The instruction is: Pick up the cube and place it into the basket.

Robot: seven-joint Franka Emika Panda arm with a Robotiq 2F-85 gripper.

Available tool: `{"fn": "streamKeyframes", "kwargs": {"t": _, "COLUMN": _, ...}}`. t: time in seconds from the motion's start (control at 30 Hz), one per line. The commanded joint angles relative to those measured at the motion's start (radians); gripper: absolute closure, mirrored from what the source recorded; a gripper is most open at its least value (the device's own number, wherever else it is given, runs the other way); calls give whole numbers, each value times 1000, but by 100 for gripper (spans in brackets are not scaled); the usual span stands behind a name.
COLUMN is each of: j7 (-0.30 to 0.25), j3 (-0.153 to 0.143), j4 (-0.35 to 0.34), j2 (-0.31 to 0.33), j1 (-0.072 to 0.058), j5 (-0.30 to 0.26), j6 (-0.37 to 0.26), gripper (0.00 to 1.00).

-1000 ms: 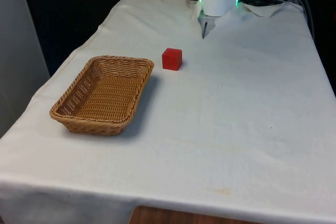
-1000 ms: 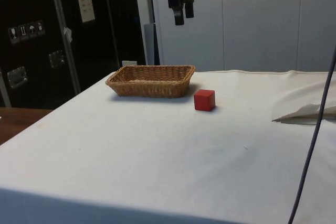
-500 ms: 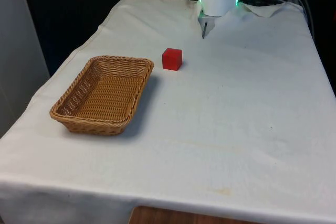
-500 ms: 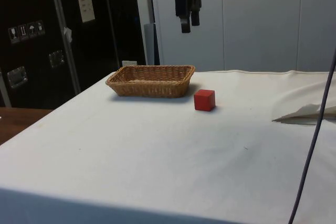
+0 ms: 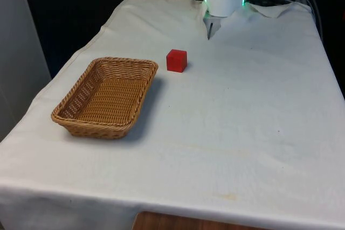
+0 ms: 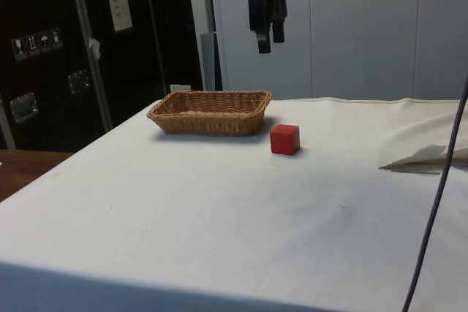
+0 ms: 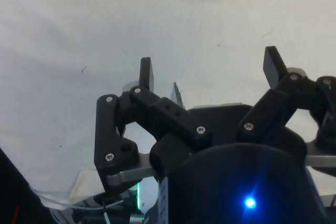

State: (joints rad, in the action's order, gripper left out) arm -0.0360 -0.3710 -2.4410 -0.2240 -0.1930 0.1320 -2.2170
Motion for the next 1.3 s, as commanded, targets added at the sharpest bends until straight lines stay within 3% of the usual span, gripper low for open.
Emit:
{"fn": "streamKeyframes", "kwargs": {"t": 0.0, "j7": 9, "j3": 0, "j4": -4, "j2": 2, "j1": 2, "j5": 2, "j6": -12, "gripper": 0}}
{"fn": "streamKeyframes", "kwargs": {"t": 0.2, "j7": 11, "j3": 0, "j4": 0, "j2": 10, "j1": 0, "j5": 0, "j6": -2, "gripper": 0}}
{"fn": "streamKeyframes", "kwargs": {"t": 0.5, "j7": 13, "j3": -4, "j4": -30, "j2": 22, "j1": 0, "j5": -5, "j6": -64, "gripper": 0}}
{"fn": "streamKeyframes", "kwargs": {"t": 0.53, "j7": 13, "j3": -2, "j4": -23, "j2": 21, "j1": 0, "j5": -1, "j6": -44, "gripper": 0}}
{"fn": "streamKeyframes", "kwargs": {"t": 1.03, "j7": -4, "j3": -17, "j4": -85, "j2": 72, "j1": -1, "j5": -37, "j6": -204, "gripper": 0}}
{"fn": "streamKeyframes", "kwargs": {"t": 1.27, "j7": -21, "j3": -24, "j4": -96, "j2": 92, "j1": 0, "j5": -53, "j6": -233, "gripper": 0}}
